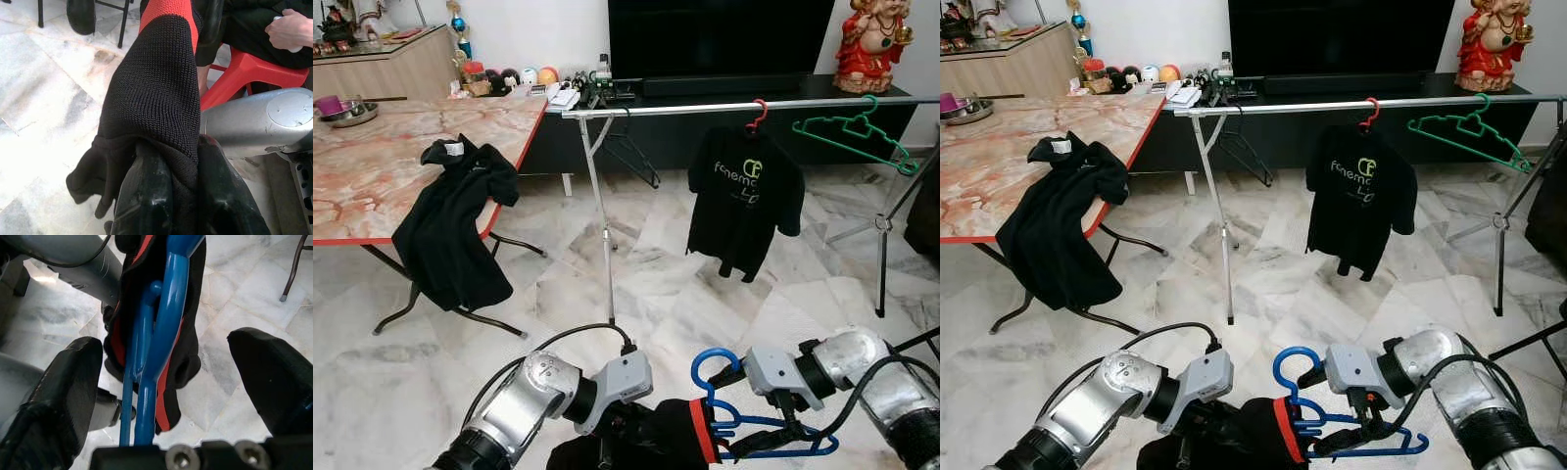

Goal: Hang hanger

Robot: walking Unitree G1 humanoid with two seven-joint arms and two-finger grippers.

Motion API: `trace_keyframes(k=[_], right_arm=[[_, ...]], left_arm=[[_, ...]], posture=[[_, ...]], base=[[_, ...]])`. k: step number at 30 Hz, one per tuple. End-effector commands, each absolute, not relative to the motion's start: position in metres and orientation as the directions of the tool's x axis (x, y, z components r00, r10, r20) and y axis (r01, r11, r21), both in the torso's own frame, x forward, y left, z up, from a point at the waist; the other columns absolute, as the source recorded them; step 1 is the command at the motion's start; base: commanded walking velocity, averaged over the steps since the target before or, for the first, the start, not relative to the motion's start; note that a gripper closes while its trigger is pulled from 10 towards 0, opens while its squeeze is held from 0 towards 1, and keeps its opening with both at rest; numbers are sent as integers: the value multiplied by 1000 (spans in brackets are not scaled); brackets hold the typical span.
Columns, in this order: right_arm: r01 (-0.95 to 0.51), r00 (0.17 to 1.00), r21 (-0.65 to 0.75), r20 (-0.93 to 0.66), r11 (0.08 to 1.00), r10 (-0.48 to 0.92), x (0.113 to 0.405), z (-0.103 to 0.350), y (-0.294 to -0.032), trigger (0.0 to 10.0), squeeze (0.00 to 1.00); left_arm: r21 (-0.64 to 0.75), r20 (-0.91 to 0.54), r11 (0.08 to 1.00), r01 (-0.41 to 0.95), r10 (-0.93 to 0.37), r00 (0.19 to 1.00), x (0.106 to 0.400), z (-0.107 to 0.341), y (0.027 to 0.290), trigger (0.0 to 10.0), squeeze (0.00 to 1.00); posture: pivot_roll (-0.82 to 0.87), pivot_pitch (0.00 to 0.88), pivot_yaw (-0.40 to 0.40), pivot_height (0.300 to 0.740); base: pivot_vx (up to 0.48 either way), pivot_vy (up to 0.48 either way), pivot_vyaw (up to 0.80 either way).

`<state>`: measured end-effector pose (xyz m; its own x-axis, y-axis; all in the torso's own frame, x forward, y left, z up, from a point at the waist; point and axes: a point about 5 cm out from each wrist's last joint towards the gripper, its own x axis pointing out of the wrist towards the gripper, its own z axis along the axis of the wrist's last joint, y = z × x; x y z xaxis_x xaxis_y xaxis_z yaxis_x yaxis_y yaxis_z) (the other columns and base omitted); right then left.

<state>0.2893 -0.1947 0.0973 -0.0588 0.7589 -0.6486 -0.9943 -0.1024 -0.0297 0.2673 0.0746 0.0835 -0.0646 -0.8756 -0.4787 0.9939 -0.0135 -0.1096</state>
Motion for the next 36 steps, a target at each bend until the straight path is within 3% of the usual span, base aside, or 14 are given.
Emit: trace_keyframes(k=[1, 2, 36], right_arm=[[-995, -55, -32, -650, -99, 758, 289, 94, -193, 4392, 0], [-995, -51, -31, -651, -94, 757, 289, 93, -193, 0, 0], [-998, -28, -27, -699, -65, 715, 286, 75, -193, 0, 0]], left_arm=[[-97, -481, -18, 995, -874, -63, 269, 88, 74, 10000, 0], [-97, -481, -18, 995, -874, -63, 270, 88, 74, 10000, 0], [-52, -497, 13, 999, -867, -14, 275, 91, 79, 10000, 0]], posture=[[-18, 6, 10, 740], [-18, 8, 10, 740], [-3, 42, 6, 740]], base=[[0, 0, 0], [0, 0, 0], [0, 0, 0]])
